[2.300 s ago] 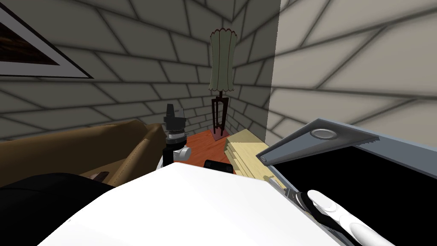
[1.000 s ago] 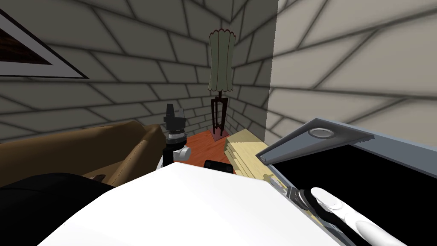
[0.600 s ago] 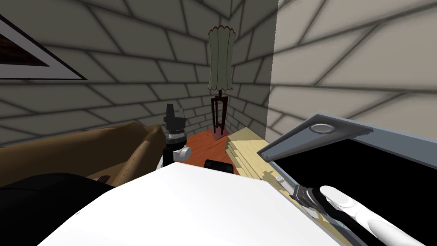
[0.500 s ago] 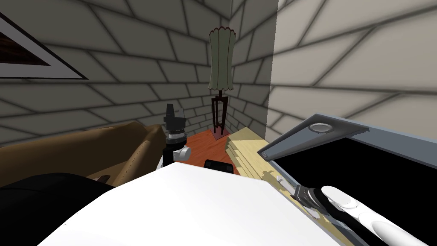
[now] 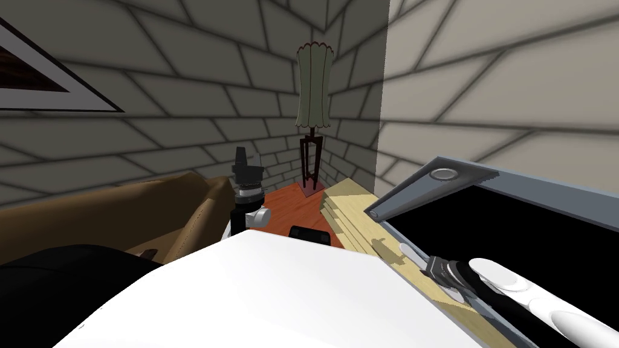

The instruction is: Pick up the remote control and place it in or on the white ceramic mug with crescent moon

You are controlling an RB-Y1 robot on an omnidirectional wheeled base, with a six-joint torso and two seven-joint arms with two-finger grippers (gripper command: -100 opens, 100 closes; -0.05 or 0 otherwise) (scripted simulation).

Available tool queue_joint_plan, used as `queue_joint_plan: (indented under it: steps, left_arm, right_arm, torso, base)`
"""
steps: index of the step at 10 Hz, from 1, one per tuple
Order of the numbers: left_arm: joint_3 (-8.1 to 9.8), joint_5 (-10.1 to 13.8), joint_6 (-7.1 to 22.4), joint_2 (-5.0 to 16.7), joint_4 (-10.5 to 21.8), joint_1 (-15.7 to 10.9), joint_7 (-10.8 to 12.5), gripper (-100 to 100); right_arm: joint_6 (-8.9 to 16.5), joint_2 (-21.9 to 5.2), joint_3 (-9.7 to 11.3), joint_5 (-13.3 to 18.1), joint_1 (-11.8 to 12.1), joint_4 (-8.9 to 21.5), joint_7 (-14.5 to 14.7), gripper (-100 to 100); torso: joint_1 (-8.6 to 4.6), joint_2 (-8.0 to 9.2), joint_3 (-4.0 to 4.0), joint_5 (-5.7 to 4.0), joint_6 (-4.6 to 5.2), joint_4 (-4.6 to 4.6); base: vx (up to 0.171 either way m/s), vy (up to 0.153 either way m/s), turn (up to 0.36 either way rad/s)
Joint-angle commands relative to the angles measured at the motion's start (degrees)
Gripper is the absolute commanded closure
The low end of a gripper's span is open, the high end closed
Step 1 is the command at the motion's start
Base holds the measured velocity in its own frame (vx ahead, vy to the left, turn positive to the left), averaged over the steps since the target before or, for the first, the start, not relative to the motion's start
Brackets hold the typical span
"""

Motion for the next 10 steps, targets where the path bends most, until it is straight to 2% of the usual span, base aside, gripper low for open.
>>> queue_joint_plan:
  steps: [1,4,5,7,8,10]
  left_arm:
    - [0.00,0.0,0.0,0.0,0.0,0.0,0.0,0]
    - [0.00,0.0,0.0,0.0,0.0,0.0,0.0,0]
    - [0.00,0.0,0.0,0.0,0.0,0.0,0.0,0]
    - [0.00,0.0,0.0,0.0,0.0,0.0,0.0,0]
    - [0.00,0.0,0.0,0.0,0.0,0.0,0.0,0]
    - [0.00,0.0,0.0,0.0,0.0,0.0,0.0,0]
  right_arm:
    - [-0.2,-2.2,-0.9,-0.5,0.0,-1.5,-0.6,100]
    - [-0.6,-3.4,-1.7,-1.0,-0.7,-1.8,-0.4,100]
    - [-1.5,-5.4,-3.2,-2.1,-2.2,-2.8,0.1,100]
    - [-2.0,-6.1,-3.9,-2.6,-2.9,-3.3,0.3,100]
    - [-3.0,-7.3,-5.2,-3.7,-4.3,-4.4,0.8,100]
    - [-3.0,-7.3,-5.2,-3.7,-4.3,-4.4,0.8,100]
  torso:
    - [0.00,0.00,0.00,0.00,0.00,0.00]
    - [0.11,0.05,0.03,0.06,0.04,0.03]
    - [0.10,0.04,0.03,0.03,0.05,0.02]
    - [0.25,0.35,0.21,0.10,0.12,0.11]
    - [0.22,0.34,0.21,0.10,0.14,0.09]
    - [0.10,0.29,0.20,0.09,0.12,0.11]
  base:
    - [-0.054,0.036,-0.063]
    - [-0.052,0.046,-0.065]
    - [-0.095,0.065,-0.182]
    - [-0.130,0.062,-0.110]
    - [-0.108,0.025,-0.183]
    - [-0.062,0.012,-0.044]
